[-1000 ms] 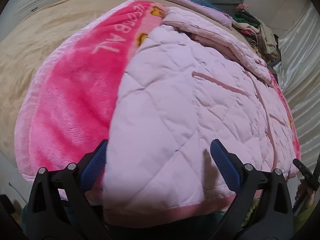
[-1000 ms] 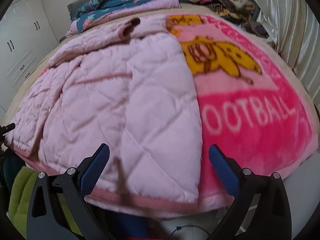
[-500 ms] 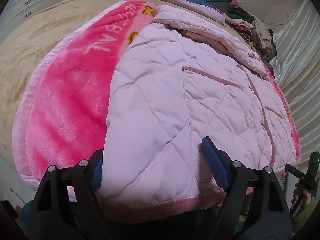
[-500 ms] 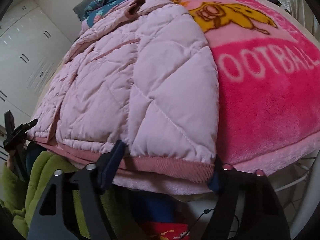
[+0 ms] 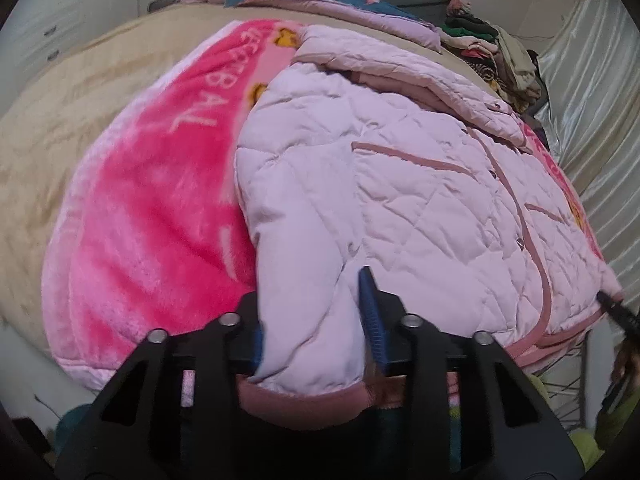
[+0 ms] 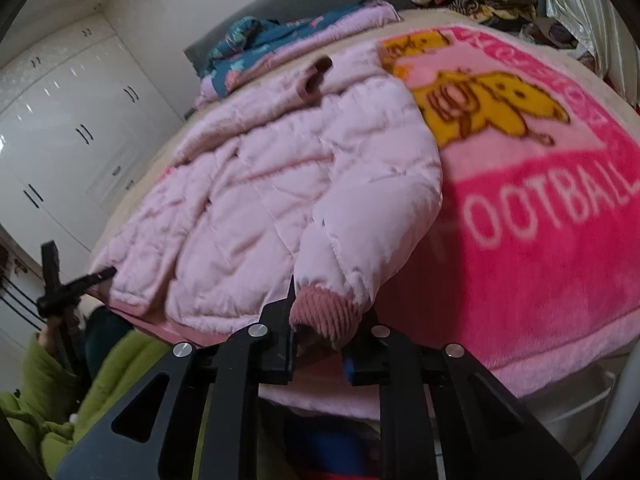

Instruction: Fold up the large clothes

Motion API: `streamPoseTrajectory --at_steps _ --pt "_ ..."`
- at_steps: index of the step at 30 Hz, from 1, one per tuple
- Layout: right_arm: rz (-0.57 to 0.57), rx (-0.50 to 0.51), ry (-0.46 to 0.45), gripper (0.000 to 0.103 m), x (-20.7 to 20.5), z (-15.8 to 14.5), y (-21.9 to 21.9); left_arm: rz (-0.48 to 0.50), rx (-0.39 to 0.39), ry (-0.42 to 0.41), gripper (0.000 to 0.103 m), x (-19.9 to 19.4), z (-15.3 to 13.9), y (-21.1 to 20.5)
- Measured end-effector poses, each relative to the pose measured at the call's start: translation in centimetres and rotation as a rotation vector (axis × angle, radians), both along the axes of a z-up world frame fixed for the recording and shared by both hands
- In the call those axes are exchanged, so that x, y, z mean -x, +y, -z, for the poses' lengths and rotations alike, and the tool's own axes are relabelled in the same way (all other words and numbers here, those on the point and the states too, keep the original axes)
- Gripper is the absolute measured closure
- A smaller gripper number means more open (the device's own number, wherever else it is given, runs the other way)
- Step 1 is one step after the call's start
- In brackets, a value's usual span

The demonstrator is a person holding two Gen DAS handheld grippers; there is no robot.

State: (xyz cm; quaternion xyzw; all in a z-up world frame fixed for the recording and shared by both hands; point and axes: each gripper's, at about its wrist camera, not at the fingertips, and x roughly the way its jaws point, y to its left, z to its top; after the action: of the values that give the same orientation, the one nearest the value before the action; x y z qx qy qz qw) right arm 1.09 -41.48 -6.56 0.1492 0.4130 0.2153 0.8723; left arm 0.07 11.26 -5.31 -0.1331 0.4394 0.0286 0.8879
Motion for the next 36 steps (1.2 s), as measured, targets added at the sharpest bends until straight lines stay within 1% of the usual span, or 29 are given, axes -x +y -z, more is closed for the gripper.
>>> streamPoseTrajectory --at_steps 3,9,11,15,19,26,36 --pt "-0.001 -0.009 -0.049 0.088 -0.1 -1.6 0.0 0.002 -0.002 -0.027 0.086 0.1 -0.9 -0.1" --pt "-0.002 -0.029 -0.147 0.089 -0.7 -4.8 0.2 0.004 -0.005 -0.074 0.090 -0.3 -2.8 0.0" --pt "0.006 -0.041 -0.163 0.089 -1.2 -5.5 0.1 0.002 -0.008 -0.086 0.091 -0.6 -3.3 0.0" --pt "0.018 -0.050 -0.181 0.090 -2.1 -6.6 0.0 -0.005 -0.003 -0.122 0.091 -1.3 -4.7 0.2" --pt "0.027 -0.063 -0.194 0.090 -3.2 -7.6 -0.1 -0.013 -0.013 -0.132 0.091 -2.0 -5.4 0.1" --pt "0.020 -0.057 -0.217 0.090 -5.3 -9.2 0.3 -0.045 0.002 -0.146 0.091 -2.5 -6.4 0.6" --pt "0.025 -0.080 -0.259 0.090 -7.5 -11.4 0.7 -0.044 -0.004 -0.195 0.091 -4.1 -8.7 0.9"
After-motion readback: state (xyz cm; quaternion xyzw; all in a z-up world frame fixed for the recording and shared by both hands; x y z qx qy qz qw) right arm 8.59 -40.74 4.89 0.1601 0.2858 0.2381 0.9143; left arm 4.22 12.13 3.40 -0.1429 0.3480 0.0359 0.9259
